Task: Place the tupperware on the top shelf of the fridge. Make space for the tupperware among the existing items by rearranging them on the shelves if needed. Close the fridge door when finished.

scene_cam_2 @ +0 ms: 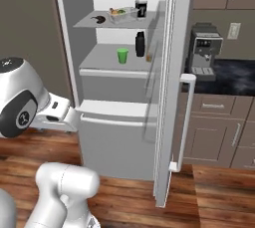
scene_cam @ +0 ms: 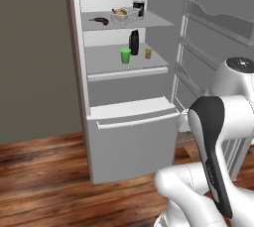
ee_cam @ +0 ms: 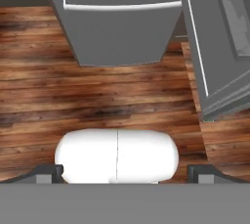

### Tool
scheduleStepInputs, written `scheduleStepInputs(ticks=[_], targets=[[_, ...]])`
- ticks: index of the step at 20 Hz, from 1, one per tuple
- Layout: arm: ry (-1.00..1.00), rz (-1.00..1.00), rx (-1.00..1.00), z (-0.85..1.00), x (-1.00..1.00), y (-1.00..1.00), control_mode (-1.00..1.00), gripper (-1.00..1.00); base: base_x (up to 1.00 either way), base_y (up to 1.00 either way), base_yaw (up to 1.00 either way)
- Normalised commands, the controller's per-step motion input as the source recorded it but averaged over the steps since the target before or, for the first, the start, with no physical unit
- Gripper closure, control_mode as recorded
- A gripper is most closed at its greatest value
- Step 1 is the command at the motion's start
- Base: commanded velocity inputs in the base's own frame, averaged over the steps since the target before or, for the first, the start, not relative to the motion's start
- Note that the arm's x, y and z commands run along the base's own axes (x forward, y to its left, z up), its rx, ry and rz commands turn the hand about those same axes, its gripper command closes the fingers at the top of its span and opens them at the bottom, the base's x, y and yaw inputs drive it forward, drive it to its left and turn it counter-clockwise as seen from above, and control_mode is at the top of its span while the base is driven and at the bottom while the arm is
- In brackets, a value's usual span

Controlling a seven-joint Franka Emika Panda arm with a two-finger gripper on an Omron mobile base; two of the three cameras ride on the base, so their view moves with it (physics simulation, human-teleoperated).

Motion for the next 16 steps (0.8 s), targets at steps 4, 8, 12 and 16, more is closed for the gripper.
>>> scheduleStepInputs(ticks=[4, 8, 12, 16], targets=[[0.00, 0.00, 0.00, 0.00, 0.00, 0.00, 1.00, -1.00, -0.52, 0.00, 0.00], [0.00, 0.00, 0.00, 0.00, 0.00, 0.00, 1.00, -1.00, -0.31, 0.00, 0.00], [0.00, 0.00, 0.00, 0.00, 0.00, 0.00, 1.00, -1.00, 0.03, 0.03, 0.00], [0.00, 0.00, 0.00, 0.00, 0.28, 0.00, -1.00, -1.00, 0.00, 0.00, 0.00]])
